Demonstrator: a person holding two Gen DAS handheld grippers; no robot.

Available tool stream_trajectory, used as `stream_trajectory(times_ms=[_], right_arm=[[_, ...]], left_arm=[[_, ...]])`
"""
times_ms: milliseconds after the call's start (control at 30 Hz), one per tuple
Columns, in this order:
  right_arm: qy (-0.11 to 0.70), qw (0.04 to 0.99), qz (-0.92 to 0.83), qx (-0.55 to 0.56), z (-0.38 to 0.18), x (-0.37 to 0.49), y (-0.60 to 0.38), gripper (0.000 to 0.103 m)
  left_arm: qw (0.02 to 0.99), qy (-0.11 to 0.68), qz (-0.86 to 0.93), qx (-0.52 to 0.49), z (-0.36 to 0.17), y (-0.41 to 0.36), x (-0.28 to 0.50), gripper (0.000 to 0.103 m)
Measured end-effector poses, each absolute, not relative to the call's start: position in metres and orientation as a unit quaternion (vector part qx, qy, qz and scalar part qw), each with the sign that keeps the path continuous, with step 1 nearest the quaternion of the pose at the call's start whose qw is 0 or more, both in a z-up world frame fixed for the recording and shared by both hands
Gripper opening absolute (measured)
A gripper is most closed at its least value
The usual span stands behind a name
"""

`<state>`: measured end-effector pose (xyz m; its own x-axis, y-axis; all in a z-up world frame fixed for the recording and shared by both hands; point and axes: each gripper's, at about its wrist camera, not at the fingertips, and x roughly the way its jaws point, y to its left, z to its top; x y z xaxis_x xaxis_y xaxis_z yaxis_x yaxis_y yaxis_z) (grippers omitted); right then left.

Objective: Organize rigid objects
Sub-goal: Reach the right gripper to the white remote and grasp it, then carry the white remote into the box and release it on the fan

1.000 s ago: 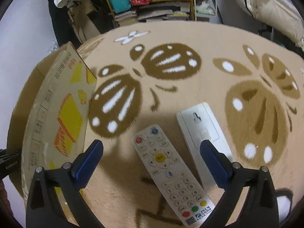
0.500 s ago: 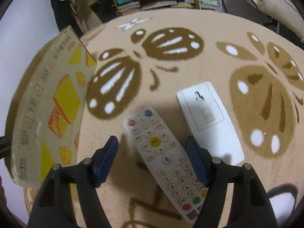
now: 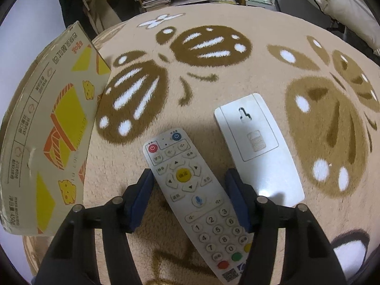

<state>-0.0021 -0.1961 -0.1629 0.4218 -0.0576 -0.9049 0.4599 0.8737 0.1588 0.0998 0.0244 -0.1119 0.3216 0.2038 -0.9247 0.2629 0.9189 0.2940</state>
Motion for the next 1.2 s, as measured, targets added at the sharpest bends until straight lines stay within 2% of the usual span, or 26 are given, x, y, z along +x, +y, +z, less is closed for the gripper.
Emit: stream_trajectory(times_ms=[167, 233, 300, 500, 967, 1200], right_arm=[[0.513, 0.822, -0.160, 0.188, -0.164, 0.000, -0.192, 0.064], [0.512, 0.822, -0.160, 0.192, -0.165, 0.002, -0.192, 0.061], [0.512, 0.819, -0.166, 0.198, -0.166, -0.002, -0.194, 0.052], [0.490, 0.823, -0.172, 0.231, -0.164, -0.007, -0.205, 0.045], [0.430, 0.852, -0.188, 0.232, -0.139, -0.004, -0.197, 0.044], [0.398, 0.873, -0.178, 0.218, -0.109, -0.006, -0.188, 0.043]], left_arm=[[0.787, 0.582, -0.018, 0.202, -0.112, 0.024, 0.100, 0.024], [0.787, 0.582, -0.019, 0.202, -0.112, 0.024, 0.100, 0.024], [0.787, 0.582, -0.019, 0.201, -0.112, 0.024, 0.100, 0.024], [0.787, 0.583, -0.018, 0.201, -0.113, 0.024, 0.100, 0.024], [0.783, 0.589, -0.019, 0.199, -0.116, 0.024, 0.100, 0.024], [0.783, 0.590, -0.020, 0.196, -0.115, 0.026, 0.101, 0.024]])
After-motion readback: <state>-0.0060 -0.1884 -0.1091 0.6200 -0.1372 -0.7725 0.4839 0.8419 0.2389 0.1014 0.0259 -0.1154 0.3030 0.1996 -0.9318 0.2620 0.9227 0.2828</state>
